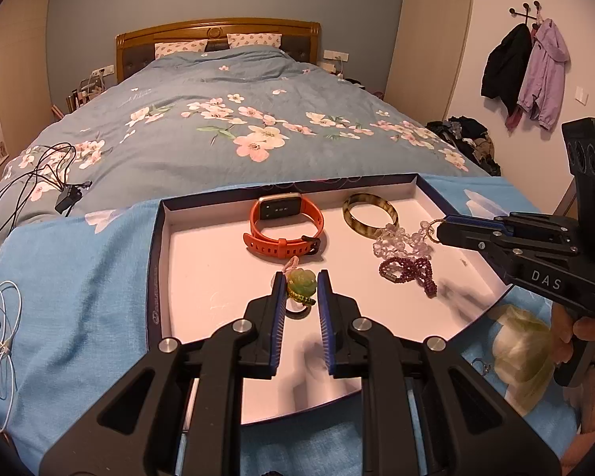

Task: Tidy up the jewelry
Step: 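Lower the amber ring into the box with the left gripper while the right lowers the green-stone ring, then open the left gripper releasing the amber ring while the right releases the green-stone ring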

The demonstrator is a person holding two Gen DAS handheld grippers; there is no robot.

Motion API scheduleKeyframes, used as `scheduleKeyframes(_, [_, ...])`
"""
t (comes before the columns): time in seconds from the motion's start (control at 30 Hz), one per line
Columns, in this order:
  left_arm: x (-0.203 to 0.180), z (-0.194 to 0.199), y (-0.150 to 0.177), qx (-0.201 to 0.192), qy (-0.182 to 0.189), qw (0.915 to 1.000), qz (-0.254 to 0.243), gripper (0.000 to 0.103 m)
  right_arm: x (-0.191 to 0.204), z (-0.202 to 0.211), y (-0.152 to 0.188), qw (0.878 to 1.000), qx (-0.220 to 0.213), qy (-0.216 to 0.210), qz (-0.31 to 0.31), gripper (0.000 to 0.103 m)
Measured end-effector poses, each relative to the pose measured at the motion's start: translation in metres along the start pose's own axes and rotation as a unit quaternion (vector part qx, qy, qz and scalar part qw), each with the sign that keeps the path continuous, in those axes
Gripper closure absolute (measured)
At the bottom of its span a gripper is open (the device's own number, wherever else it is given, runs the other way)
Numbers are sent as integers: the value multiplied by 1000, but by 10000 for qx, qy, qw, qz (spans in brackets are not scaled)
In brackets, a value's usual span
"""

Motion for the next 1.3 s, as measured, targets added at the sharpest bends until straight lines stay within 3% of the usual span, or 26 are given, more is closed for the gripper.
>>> scheduleKeyframes(1.3, [5,-27,2,240,-253,9994,66,87,-5,-21,5,9994,324,82,74,96])
Point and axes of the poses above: each gripper's, at about its wrist camera, not at the fingertips, and z roughly against the way its jaws point, x to its left, y to its underside, the point moved 9 cm from there along -z, roughly the way its jaws point, and after that the axes turned 13 degrees about z, right-handed, at the moved point
